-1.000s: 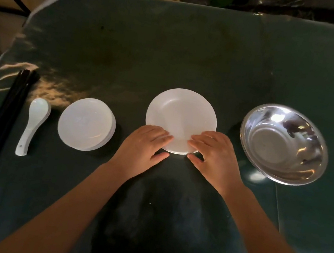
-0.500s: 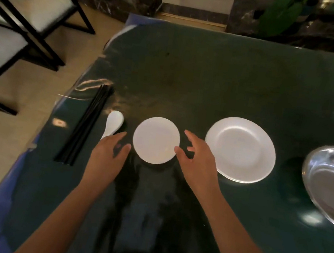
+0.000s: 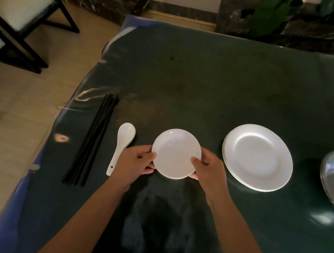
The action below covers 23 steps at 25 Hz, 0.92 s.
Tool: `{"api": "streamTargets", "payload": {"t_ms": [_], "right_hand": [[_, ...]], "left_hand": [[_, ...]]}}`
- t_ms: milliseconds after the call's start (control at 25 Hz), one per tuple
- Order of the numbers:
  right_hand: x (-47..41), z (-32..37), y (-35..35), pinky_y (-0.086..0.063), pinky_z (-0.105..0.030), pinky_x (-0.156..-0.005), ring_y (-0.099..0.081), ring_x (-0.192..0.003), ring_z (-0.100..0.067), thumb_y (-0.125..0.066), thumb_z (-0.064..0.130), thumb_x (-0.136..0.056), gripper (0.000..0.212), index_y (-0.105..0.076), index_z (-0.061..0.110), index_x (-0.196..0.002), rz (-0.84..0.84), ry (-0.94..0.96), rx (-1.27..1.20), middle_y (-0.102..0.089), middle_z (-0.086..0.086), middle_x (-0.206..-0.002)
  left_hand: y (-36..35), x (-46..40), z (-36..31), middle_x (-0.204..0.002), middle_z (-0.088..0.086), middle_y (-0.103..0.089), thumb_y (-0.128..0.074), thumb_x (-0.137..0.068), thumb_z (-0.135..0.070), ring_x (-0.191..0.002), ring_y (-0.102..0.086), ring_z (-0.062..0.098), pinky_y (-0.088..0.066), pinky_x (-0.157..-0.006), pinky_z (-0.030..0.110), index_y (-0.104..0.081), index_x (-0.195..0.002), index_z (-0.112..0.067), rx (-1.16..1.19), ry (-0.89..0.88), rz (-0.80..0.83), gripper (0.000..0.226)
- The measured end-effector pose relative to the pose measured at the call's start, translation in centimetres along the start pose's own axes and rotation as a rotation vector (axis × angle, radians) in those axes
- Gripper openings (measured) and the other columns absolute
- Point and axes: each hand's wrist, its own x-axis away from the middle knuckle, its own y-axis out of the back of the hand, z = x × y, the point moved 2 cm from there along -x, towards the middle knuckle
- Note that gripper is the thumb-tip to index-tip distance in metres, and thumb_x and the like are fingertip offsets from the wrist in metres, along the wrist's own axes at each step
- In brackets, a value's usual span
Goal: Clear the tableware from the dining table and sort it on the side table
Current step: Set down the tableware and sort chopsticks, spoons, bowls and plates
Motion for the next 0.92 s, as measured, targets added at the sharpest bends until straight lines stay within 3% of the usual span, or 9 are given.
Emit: {"api": "streamTargets", "payload": {"t_ms": [160,280,560,800,920], "right_hand": [[-0.4,0.9,0.4,-0.058,-0.041,-0.08,-0.059,-0.1,-0.021,-0.06,0.012,-0.086,0.027,-0.065,0.019,-0.111,-0.057,-0.013,-0.1,-0.067,0.002,-0.104],[-1.8,2.2,1.2,-0.057,-0.042,-0.084,-0.059,-0.099,-0.019,-0.061,0.013,-0.086,0.028,-0.064,0.017,-0.113,-0.118,0.012,-0.109,-0.067,0.0,-0.108],[-4.7,2.9,2.1,-0.058,-0.035,-0.077,-0.057,-0.096,-0.02,-0.064,0.013,-0.083,0.028,-0.065,0.016,-0.111,-0.148,-0.028,-0.14,-0.063,0.004,-0.1],[-5.1,2.3,2.2,-0.057,-0.041,-0.084,-0.058,-0.097,-0.02,-0.064,0.02,-0.084,0.029,-0.063,0.015,-0.112,-0.122,-0.021,-0.049,-0.065,-0.001,-0.108],[-4.5,2.6,2.7,-0.055,-0.041,-0.089,-0.062,-0.097,-0.021,-0.062,0.027,-0.085,0.035,-0.059,0.015,-0.118,-0.153,-0.066,0.004,-0.066,-0.003,-0.115]], "left_hand": [[-0.2,-1.0,-1.6,-0.067,-0.009,-0.072,-0.057,-0.086,-0.01,-0.073,-0.069,0.009,-0.054,-0.057,0.015,-0.071,-0.09,-0.027,-0.009,-0.053,0.022,0.022],[-0.5,-2.8,-4.0,-0.065,-0.011,-0.071,-0.058,-0.086,-0.009,-0.072,-0.069,0.01,-0.053,-0.055,0.013,-0.066,-0.083,-0.034,-0.014,-0.101,0.04,0.026],[-2.4,-6.4,-5.7,-0.08,-0.006,-0.065,-0.059,-0.088,-0.014,-0.075,-0.067,0.012,-0.052,-0.054,0.012,-0.066,-0.094,-0.021,-0.137,-0.1,0.075,0.011],[-2.8,-6.4,-4.6,-0.098,0.005,-0.068,-0.057,-0.089,-0.017,-0.081,-0.067,0.015,-0.054,-0.065,0.018,-0.064,-0.112,-0.013,-0.092,-0.072,0.061,0.024],[-1.7,-5.1,-4.4,-0.102,-0.001,-0.067,-0.057,-0.09,-0.021,-0.081,-0.067,0.009,-0.052,-0.073,0.017,-0.06,-0.119,-0.015,-0.165,-0.149,0.029,0.03]]}}
